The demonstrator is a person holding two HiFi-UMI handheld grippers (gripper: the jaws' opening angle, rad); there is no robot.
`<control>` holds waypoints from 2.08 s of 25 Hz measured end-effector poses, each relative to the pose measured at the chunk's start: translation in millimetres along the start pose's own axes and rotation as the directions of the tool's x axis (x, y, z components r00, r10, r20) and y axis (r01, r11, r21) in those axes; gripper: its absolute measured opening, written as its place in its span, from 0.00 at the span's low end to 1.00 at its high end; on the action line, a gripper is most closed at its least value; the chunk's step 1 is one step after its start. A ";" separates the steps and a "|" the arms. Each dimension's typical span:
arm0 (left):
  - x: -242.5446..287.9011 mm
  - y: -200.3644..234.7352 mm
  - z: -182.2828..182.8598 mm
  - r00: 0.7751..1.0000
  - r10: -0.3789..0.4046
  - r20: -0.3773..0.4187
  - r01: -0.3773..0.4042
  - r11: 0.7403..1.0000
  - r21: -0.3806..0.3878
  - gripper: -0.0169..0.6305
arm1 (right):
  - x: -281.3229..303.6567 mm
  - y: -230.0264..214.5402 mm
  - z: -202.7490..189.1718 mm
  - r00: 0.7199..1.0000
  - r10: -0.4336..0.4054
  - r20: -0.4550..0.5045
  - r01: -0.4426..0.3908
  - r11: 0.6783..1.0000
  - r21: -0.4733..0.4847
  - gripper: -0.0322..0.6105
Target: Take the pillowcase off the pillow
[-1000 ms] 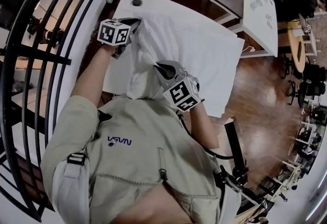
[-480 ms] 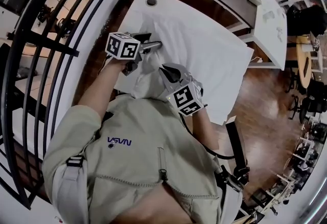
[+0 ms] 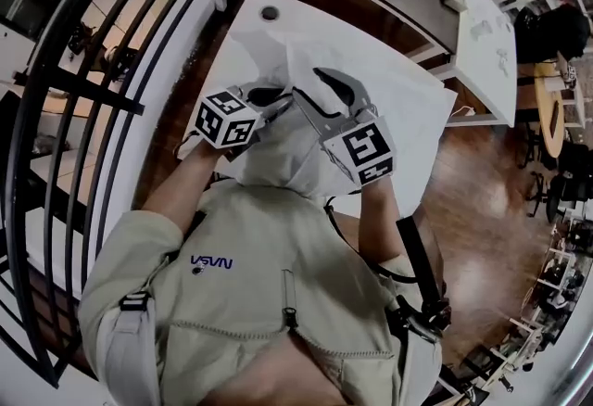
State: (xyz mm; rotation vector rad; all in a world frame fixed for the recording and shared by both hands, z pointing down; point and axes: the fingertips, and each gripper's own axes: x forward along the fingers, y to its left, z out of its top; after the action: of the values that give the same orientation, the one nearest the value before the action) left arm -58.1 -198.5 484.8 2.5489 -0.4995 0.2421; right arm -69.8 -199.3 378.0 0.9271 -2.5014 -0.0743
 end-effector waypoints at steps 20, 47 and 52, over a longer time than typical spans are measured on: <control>-27.2 -63.1 -10.4 0.999 0.027 -0.029 -0.016 0.944 0.331 0.07 | 42.5 -136.3 -29.0 0.914 -0.358 -0.188 0.367 0.930 0.012 0.08; -32.0 -96.7 -15.4 0.997 -0.022 -0.071 0.052 0.886 0.460 0.07 | 40.9 -70.6 -24.8 0.979 -0.013 -0.204 -0.008 0.995 -0.102 0.05; -34.8 -87.9 -15.8 0.998 0.006 -0.056 0.020 0.897 0.442 0.07 | 18.5 -71.4 -14.3 0.985 0.081 -0.155 -0.093 0.993 -0.074 0.21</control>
State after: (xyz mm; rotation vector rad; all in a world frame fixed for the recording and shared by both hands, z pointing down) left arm -56.3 -109.9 448.1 2.9744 -0.4536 0.4715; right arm -32.6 -264.4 383.4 0.7609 -2.3759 -0.0731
